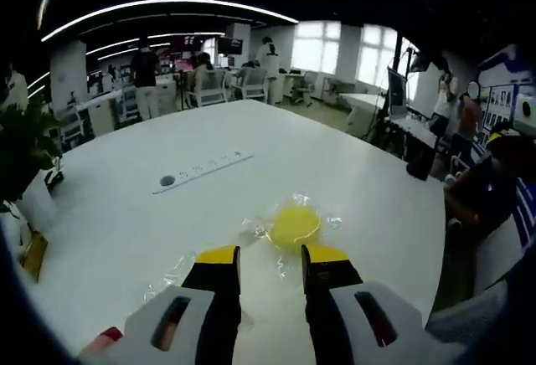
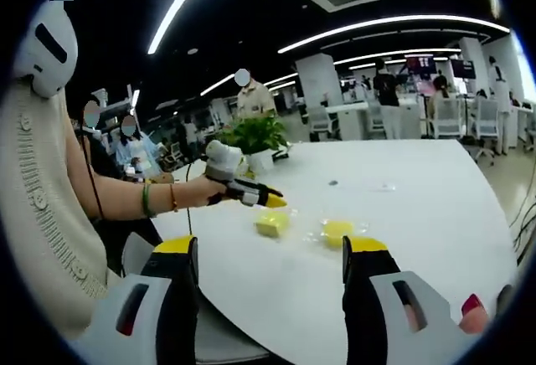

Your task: Compare the silicone blocks by pressing each to a similar depth, holding the contact briefly, and releasing to observe deformation and rebound differences across the visible hardness samples.

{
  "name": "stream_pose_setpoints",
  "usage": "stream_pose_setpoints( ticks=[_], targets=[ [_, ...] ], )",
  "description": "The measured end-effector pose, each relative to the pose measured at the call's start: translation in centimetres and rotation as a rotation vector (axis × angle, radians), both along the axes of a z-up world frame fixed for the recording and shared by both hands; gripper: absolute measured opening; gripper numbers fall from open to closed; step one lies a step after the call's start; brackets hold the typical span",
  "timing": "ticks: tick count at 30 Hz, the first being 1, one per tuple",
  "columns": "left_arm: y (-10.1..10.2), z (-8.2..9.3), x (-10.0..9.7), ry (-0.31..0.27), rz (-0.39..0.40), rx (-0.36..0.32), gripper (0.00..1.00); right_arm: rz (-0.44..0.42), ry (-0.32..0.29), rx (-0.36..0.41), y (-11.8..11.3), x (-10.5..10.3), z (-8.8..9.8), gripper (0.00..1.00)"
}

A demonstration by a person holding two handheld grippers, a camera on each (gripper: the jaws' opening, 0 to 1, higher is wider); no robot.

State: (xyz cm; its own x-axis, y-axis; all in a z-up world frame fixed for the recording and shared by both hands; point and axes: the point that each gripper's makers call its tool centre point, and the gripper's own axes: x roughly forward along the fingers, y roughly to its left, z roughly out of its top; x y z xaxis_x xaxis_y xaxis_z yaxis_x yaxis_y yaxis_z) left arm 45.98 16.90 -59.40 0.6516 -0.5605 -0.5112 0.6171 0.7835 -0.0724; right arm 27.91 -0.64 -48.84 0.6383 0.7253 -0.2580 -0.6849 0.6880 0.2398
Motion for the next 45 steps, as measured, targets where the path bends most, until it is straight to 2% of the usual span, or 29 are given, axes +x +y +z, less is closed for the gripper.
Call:
stream_pose_setpoints(
  ticks=[4,7,13,17,19,24,26,27,30,35,39,45],
  targets=[
    [0.0,1.9,-1.9,-0.032,-0.011,-0.005,0.31,0.016,-0.01,0.006,0.4,-0.4,0.2,0.64],
    [0.1,3.3,-3.0,-0.088,-0.031,0.033,0.33,0.026,-0.018,0.012,0.7,-0.6,0.4,0.65],
    [0.4,6.1,-5.5,-0.114,-0.019,-0.041,0.4,0.042,-0.02,0.035,1.0,-0.9,0.7,0.65],
    [1.0,8.2,-8.3,-0.091,-0.004,-0.174,0.39,0.041,-0.022,0.071,0.9,-0.8,0.9,0.66],
    [2.0,8.5,-9.5,-0.095,0.006,-0.17,0.37,0.042,-0.027,0.08,0.9,-0.7,1.0,0.67],
    [4.3,9.2,-11.6,-0.12,0.057,-0.175,0.46,0.045,-0.028,0.104,1.0,-0.3,0.9,0.67],
    [5.5,9.6,-12.5,-0.131,0.079,-0.179,0.51,0.048,-0.064,0.053,1.0,0.0,0.9,0.66],
    [6.1,9.9,-13.1,-0.141,0.089,-0.184,0.52,0.048,-0.069,0.064,1.3,0.0,1.2,0.67],
    [7.5,10.7,-14.2,-0.159,0.118,-0.206,0.54,0.054,-0.072,0.1,1.9,0.2,1.6,0.68],
    [10.1,11.8,-15.9,-0.192,0.182,-0.258,0.58,0.064,-0.068,0.104,2.8,0.4,1.3,0.72],
    [11.9,11.7,-16.9,-0.19,0.221,-0.256,0.63,0.07,-0.063,0.115,3.3,0.4,1.1,0.74],
    [13.8,11.5,-18.0,-0.189,0.251,-0.27,0.63,0.068,-0.057,0.117,3.7,0.1,0.5,0.74]
  ],
)
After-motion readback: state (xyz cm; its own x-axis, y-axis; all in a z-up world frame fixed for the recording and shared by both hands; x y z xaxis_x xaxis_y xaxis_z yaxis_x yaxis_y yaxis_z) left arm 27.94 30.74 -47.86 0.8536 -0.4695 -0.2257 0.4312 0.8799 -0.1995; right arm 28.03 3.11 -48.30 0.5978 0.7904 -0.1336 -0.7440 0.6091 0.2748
